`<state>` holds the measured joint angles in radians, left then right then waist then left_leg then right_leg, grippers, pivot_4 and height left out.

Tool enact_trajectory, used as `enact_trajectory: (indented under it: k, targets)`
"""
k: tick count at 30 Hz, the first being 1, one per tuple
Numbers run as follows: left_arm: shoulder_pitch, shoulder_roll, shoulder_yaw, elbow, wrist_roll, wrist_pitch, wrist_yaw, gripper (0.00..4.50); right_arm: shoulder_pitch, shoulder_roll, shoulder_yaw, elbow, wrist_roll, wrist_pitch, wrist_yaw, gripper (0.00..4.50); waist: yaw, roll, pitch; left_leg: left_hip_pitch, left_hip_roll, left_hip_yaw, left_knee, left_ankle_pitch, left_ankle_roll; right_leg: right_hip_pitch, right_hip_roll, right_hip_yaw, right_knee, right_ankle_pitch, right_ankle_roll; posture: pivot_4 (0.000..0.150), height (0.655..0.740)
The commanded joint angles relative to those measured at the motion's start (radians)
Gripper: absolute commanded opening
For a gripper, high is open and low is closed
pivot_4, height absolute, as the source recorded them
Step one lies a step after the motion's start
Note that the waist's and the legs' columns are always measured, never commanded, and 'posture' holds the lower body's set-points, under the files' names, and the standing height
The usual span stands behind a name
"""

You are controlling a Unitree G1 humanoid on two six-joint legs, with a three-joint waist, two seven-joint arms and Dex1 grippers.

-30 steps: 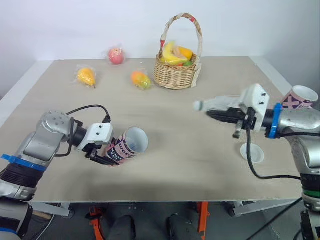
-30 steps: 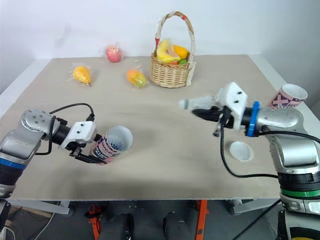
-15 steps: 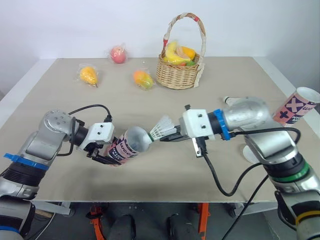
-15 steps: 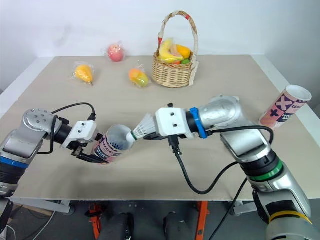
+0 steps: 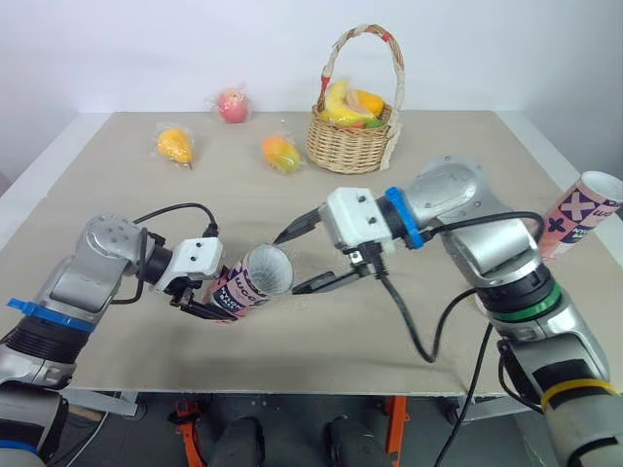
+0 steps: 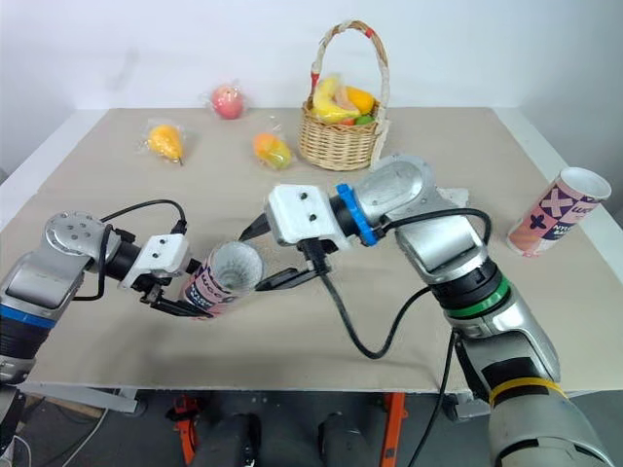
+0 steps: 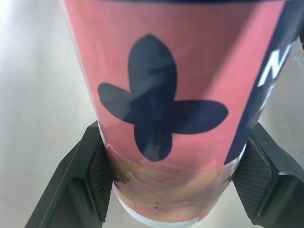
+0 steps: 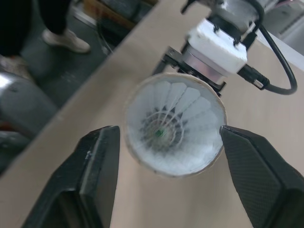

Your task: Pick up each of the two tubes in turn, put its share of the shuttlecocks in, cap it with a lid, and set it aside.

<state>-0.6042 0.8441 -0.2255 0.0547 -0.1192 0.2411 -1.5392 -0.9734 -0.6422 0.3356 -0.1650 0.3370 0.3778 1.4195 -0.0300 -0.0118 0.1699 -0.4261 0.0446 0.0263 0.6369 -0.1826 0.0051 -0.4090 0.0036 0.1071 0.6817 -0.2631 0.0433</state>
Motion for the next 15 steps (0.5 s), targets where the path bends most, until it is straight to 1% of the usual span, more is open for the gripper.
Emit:
enact_trajectory:
  k: [1,3,8,11,13,15]
  targets:
    - [0.022,-0.001,-0.021,-0.027,-0.001,0.01,0.008,3.19,0.046,-0.058,-0.135,0.052,0.017,0.039,-0.066,3.35,0.0,0.0,0.0,0.0,0.0,0.0,0.0,0.0,0.0,0.0,-0.001,0.0,0.0,0.0,0.0,0.15,0.74]
    - [0.029,0.002,-0.018,-0.035,-0.003,0.013,0.012,3.19,0.098,-0.094,-0.203,0.118,-0.008,0.051,-0.141,3.35,0.001,-0.001,0.0,0.0,-0.001,0.001,0.0,0.0,0.0,0.0,-0.001,-0.001,0.0,-0.001,0.0,0.15,0.74]
    - [0.05,0.013,-0.012,-0.053,-0.009,0.018,0.02,3.19,0.254,-0.171,-0.352,0.383,-0.158,0.032,-0.465,3.35,0.006,-0.003,0.0,0.0,-0.003,0.002,0.001,0.0,0.0,0.0,-0.003,-0.001,0.0,-0.001,-0.002,0.15,0.74]
    - [0.057,0.021,-0.011,-0.057,-0.012,0.015,0.02,3.19,0.339,-0.2,-0.428,0.48,-0.191,-0.016,-0.569,3.35,0.006,-0.002,0.0,0.0,-0.005,0.003,-0.001,0.0,0.0,-0.001,-0.003,0.001,0.0,0.001,0.001,0.15,0.74]
    - [0.057,0.023,-0.012,-0.057,-0.011,0.013,0.018,3.19,0.359,-0.204,-0.45,0.523,-0.198,-0.042,-0.602,3.35,0.005,-0.002,0.0,0.0,-0.006,0.002,-0.002,-0.001,0.002,0.0,-0.003,0.002,0.0,0.0,0.0,0.15,0.74]
    - [0.057,0.023,-0.013,-0.055,-0.012,0.008,0.017,3.19,0.341,-0.186,-0.46,0.579,-0.205,-0.054,-0.646,3.35,0.002,-0.002,0.0,0.0,-0.007,0.002,-0.003,-0.002,0.003,0.0,-0.003,0.003,0.0,-0.001,0.001,0.15,0.74]
